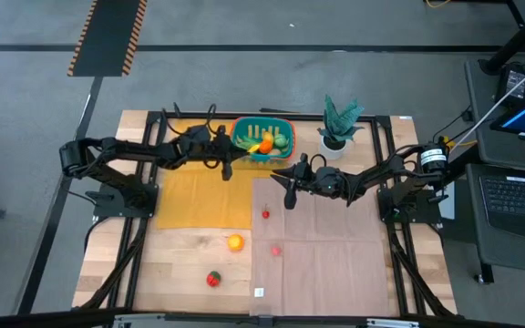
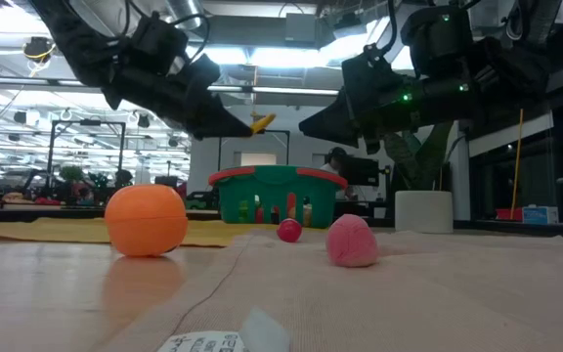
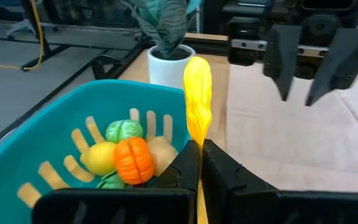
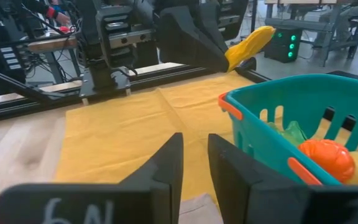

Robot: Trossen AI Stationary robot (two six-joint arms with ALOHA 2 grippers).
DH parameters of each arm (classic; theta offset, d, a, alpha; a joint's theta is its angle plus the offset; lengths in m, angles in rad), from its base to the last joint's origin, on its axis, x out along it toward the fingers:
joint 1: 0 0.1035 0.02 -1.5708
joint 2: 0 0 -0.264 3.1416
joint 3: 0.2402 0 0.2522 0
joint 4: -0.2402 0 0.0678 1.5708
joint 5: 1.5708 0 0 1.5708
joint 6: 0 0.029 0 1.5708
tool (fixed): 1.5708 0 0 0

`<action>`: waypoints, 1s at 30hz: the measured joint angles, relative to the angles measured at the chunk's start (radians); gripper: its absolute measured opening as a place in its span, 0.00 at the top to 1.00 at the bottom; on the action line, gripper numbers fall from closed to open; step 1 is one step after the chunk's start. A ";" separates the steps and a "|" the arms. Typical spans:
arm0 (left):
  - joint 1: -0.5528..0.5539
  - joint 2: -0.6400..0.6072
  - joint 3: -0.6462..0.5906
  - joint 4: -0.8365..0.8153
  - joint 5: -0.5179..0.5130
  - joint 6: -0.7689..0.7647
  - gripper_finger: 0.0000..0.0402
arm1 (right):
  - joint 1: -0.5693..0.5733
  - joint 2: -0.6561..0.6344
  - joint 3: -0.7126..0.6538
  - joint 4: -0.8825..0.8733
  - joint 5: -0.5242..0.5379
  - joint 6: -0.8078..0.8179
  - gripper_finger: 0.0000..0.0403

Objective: Pick and placing Produce into tupperware
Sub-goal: Put the yellow corn into the blue basket

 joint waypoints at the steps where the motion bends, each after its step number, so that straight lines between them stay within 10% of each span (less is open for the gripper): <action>1: 0.007 0.000 0.000 0.001 0.000 -0.001 1.00 | 0.000 0.000 0.000 0.000 0.000 0.000 0.81; 11: 0.063 0.000 0.015 -0.037 0.000 -0.034 1.00 | 0.000 0.000 0.000 0.000 0.000 0.000 0.81; 19: 0.117 0.021 0.246 -0.494 -0.004 0.050 1.00 | 0.000 0.000 0.000 0.000 0.000 0.004 0.81; 30: 0.148 0.193 0.468 -0.653 0.023 0.138 1.00 | 0.000 0.000 0.000 -0.008 0.000 0.001 0.81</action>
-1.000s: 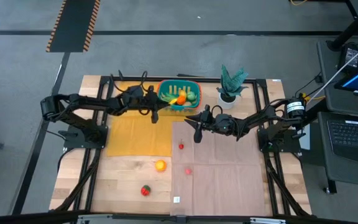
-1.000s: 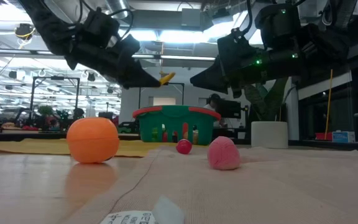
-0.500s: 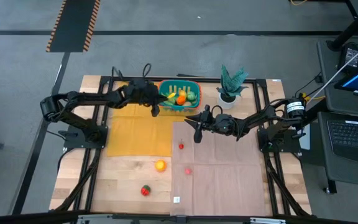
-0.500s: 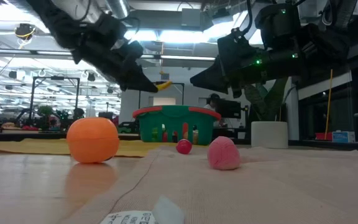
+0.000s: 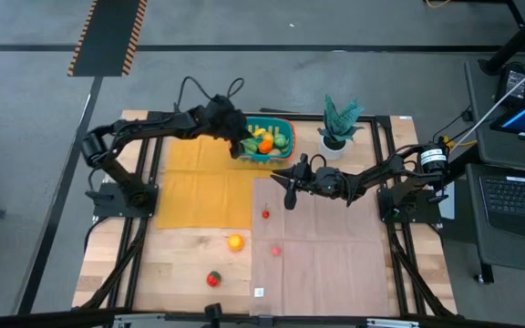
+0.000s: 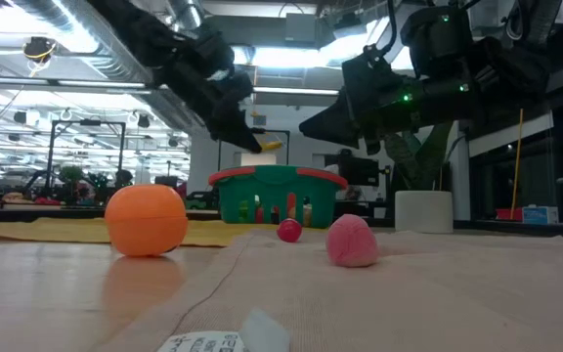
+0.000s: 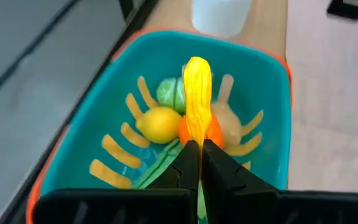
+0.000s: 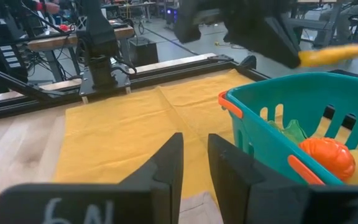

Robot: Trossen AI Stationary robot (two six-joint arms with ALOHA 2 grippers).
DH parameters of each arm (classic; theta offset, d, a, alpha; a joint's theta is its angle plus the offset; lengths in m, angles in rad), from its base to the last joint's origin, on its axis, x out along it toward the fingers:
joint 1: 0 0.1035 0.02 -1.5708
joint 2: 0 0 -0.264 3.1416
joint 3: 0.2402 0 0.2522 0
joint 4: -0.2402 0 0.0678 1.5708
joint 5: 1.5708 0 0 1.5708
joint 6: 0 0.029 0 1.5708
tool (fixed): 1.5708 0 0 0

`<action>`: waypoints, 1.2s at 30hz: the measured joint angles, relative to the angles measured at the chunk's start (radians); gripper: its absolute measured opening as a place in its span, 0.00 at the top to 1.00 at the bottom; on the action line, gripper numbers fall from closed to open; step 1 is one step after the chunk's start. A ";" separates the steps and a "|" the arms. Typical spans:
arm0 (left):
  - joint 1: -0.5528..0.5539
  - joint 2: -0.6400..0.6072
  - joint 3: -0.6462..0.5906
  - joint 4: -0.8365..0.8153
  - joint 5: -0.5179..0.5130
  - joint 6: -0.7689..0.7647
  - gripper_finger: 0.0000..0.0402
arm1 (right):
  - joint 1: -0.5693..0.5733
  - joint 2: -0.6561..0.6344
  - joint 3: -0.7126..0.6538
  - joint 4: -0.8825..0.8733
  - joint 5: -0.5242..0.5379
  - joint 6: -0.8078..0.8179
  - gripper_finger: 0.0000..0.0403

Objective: Pick and placing Produce into tupperware
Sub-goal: Put the yellow corn into the blue basket

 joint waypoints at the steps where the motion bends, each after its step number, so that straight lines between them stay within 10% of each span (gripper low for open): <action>1: 0.000 0.018 0.020 -0.026 0.003 0.013 1.00 | 0.000 0.000 0.000 -0.005 0.000 0.000 0.81; 17: 0.038 0.218 0.320 -0.391 -0.001 0.151 1.00 | 0.000 0.000 0.000 -0.050 0.000 0.000 0.81; 36: 0.028 0.297 0.338 -0.443 0.014 0.168 0.93 | 0.000 0.000 0.000 -0.085 0.000 -0.002 0.81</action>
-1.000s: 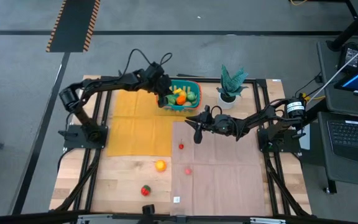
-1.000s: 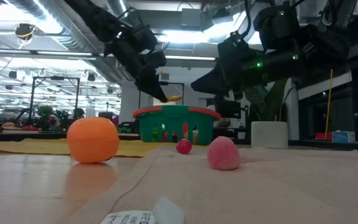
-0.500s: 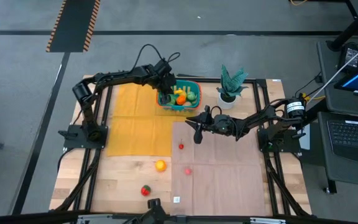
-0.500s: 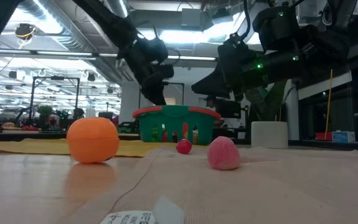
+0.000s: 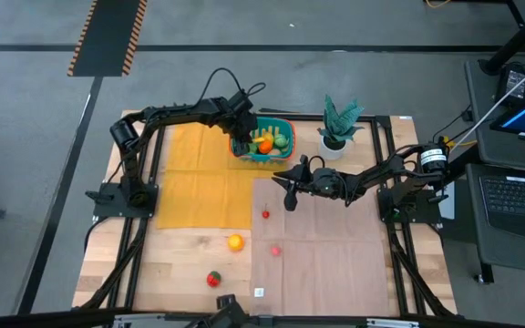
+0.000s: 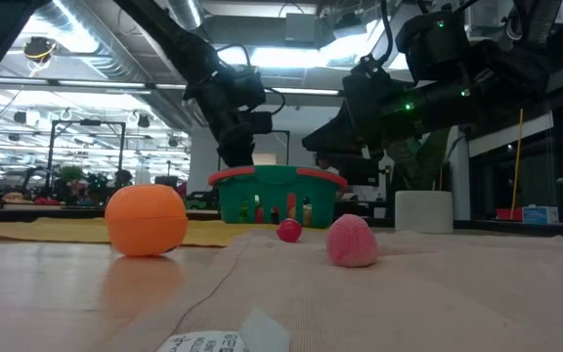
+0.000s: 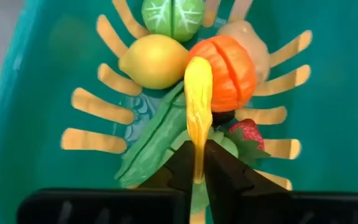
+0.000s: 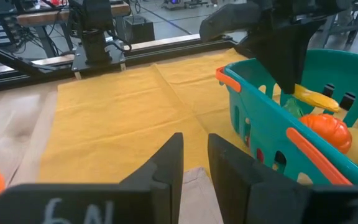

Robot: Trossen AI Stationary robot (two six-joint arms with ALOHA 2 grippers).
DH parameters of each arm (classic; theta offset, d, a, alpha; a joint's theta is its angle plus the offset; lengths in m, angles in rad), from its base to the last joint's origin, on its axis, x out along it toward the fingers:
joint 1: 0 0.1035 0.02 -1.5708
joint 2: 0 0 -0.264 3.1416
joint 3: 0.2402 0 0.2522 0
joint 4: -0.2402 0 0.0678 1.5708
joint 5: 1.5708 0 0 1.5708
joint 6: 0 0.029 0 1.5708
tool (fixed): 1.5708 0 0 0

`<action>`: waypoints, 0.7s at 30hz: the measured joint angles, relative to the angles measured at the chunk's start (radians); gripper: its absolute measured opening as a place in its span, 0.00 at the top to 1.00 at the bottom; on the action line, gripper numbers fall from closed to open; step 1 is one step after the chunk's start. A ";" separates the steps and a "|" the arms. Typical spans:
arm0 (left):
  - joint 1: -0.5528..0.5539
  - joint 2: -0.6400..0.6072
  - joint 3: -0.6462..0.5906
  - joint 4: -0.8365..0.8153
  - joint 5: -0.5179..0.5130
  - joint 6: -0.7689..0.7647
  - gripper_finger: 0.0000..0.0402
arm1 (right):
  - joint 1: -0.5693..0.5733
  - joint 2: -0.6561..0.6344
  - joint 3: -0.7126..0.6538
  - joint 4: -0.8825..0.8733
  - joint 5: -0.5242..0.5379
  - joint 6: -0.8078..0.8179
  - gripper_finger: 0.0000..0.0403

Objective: Pick and placing Produce into tupperware
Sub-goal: Put the yellow corn into the blue basket, then put the red cherry into the blue basket

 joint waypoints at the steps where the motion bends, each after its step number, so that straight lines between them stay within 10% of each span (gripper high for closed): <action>1: -0.003 0.000 0.000 -0.002 0.006 0.001 0.91 | 0.000 0.000 0.000 0.000 0.000 0.001 0.81; 21: -0.033 -0.207 -0.001 -0.114 0.030 -0.028 0.65 | 0.000 0.000 0.000 0.000 0.000 0.001 0.81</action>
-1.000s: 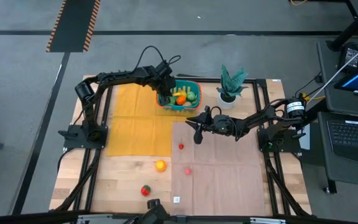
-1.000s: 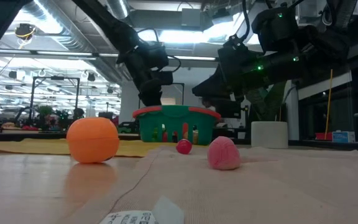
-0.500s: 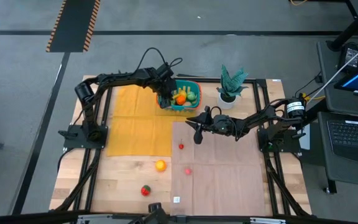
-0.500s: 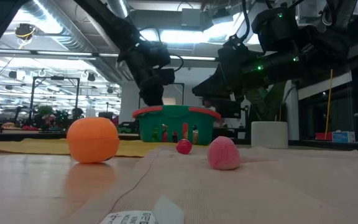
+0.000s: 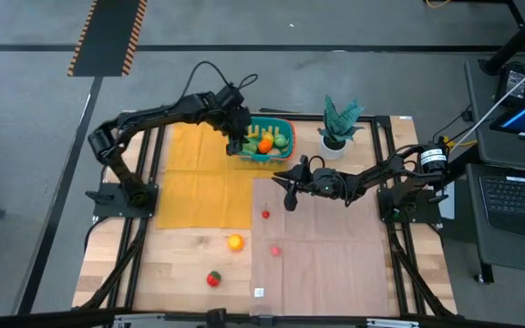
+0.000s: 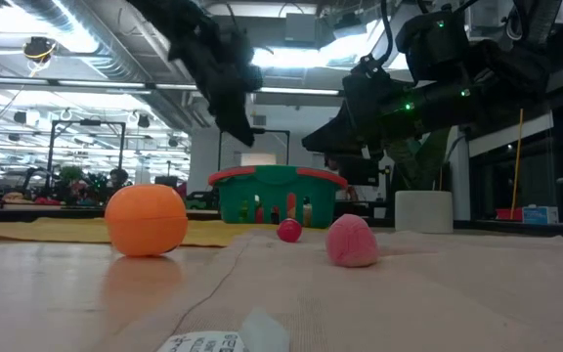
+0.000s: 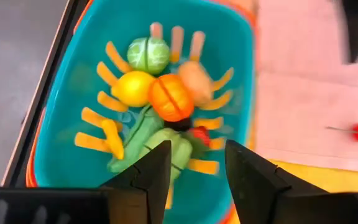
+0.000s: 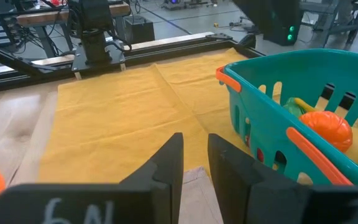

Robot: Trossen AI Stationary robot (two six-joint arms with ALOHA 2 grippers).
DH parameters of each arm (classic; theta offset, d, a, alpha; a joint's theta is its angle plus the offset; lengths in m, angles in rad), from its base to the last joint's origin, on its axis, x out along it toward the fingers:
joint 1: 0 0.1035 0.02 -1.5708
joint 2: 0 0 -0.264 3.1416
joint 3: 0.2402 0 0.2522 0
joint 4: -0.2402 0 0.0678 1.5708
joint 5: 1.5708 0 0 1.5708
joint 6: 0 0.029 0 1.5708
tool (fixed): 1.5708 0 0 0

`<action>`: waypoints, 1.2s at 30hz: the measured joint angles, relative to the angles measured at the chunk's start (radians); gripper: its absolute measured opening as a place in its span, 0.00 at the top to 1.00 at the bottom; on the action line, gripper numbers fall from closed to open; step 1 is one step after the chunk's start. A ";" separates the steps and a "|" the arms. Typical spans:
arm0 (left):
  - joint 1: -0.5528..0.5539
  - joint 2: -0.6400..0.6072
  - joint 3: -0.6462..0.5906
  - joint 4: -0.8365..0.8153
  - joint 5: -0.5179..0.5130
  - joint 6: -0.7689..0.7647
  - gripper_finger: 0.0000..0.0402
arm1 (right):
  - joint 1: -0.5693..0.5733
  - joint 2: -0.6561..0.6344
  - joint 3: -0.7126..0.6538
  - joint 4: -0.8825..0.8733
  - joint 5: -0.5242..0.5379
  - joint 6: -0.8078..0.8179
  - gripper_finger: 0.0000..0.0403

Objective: Pick and placing Produce into tupperware
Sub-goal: Put the red cherry into the blue basket

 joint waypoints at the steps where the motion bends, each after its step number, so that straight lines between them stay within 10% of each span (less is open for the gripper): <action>1: 0.000 -0.018 0.000 -0.013 0.013 -0.007 0.65 | 0.000 0.000 0.000 0.000 0.000 0.000 0.81; 16: -0.226 -0.406 -0.356 0.040 0.134 -0.167 0.71 | 0.001 0.000 0.000 -0.029 0.000 0.003 0.81; 26: -0.442 -0.586 -0.622 0.138 -0.125 -0.401 0.75 | 0.001 0.000 0.000 -0.028 0.000 0.001 0.81; 36: -0.597 -0.589 -0.828 0.447 -0.144 -0.443 0.79 | 0.001 0.000 0.000 -0.027 0.000 0.000 0.81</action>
